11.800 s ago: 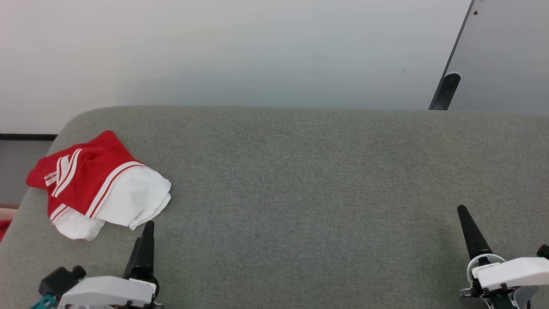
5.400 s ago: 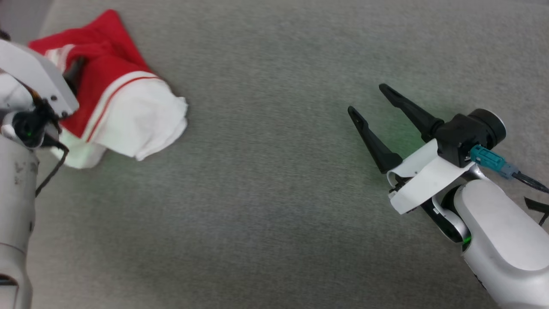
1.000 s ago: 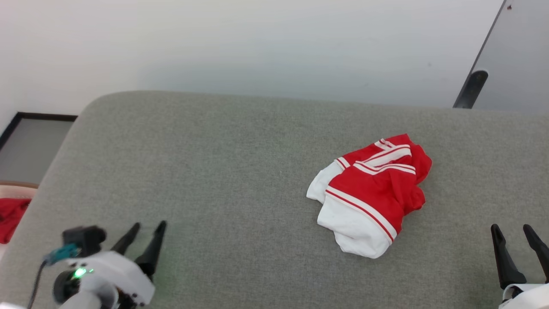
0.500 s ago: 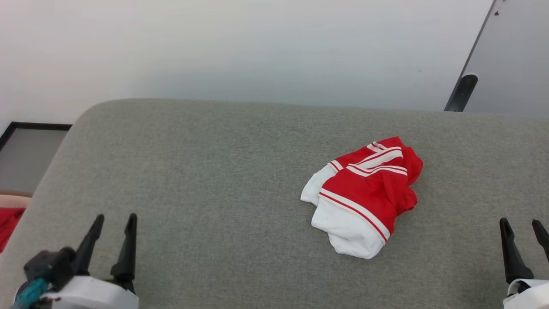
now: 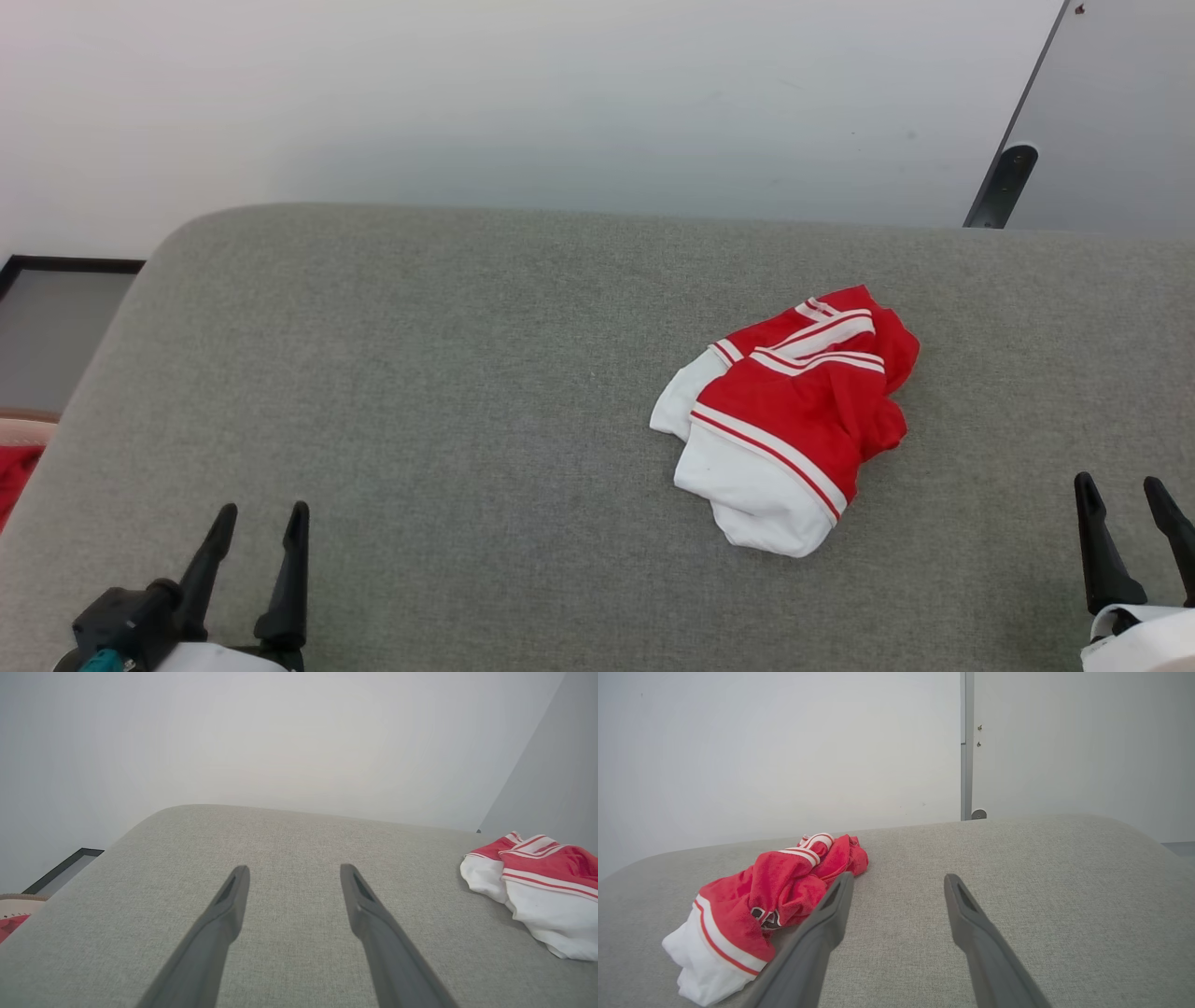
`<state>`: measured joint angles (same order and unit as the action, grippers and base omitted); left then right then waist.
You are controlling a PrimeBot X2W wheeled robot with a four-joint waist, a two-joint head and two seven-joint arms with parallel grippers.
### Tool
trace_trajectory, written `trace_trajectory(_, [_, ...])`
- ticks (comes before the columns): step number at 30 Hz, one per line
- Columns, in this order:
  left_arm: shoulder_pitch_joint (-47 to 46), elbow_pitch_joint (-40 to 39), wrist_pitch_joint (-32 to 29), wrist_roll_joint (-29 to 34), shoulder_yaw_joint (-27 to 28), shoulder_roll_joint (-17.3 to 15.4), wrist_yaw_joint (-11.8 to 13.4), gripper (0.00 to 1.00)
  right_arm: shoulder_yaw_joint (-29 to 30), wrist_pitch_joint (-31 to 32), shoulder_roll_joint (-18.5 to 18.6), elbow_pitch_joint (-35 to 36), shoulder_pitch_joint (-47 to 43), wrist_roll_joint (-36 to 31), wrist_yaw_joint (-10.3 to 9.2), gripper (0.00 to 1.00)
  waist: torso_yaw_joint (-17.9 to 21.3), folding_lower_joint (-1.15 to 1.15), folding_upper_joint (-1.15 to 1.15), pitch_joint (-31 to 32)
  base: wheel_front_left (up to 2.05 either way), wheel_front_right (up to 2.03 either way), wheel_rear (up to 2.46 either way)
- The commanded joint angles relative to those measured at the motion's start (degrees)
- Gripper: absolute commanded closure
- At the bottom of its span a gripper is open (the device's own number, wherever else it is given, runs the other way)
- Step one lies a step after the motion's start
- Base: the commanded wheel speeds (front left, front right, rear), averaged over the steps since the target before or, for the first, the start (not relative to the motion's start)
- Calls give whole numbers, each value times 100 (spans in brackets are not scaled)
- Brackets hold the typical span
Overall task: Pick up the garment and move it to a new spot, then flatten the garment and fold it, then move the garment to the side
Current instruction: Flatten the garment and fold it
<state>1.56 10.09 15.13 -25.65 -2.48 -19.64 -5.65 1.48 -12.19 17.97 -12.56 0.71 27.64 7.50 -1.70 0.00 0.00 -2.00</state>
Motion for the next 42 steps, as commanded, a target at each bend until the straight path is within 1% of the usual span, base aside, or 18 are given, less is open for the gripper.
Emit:
trace_trajectory(1, [44,14,1,44,44,37,-51,0,-19,-34,2,-19,89,11,-2,0,-3,0,0,3,0,0,0])
trace_trajectory(7, [65,7,1,138,149,118,-108,0,-193,6,99,-64,129,-92,-2,0,-22,0,0,57,0,0,0])
trace_trajectory(10, [111,-53,1,144,251,223,-125,0,-500,130,212,21,255,-265,-2,0,-61,0,0,89,0,0,0])
trace_trajectory(13, [155,-116,1,133,343,355,-140,0,-1077,450,412,224,389,-330,-2,0,-163,0,0,102,0,0,0])
trace_trajectory(15, [198,-121,1,138,375,458,-142,0,-1611,810,610,381,535,-309,-2,0,-253,0,0,93,0,0,0])
trace_trajectory(20, [169,-74,1,169,373,683,-162,0,-3186,1800,1304,832,1079,-69,-3,0,-563,0,0,-9,0,0,0])
trace_trajectory(25, [54,-31,1,194,348,892,-186,0,-4402,2494,1949,1062,1728,233,-3,0,-894,0,0,-221,0,0,0])
trace_trajectory(26, [54,-31,1,194,348,892,-186,0,-4402,2494,1949,1062,1728,233,-3,0,-894,0,0,-221,0,0,0])
trace_trajectory(32, [-124,37,1,177,265,1123,-188,0,-5460,3030,2500,1010,2480,322,-3,0,-1204,0,0,-576,0,0,0])
trace_trajectory(36, [-283,59,1,124,123,1217,-190,0,-5975,3198,2729,874,2920,276,-3,0,-1346,0,0,-819,0,0,0])
trace_trajectory(42, [-516,80,1,43,-3,1329,-187,0,-6461,3235,2898,661,3393,417,-3,0,-1486,0,0,-1115,0,0,0])
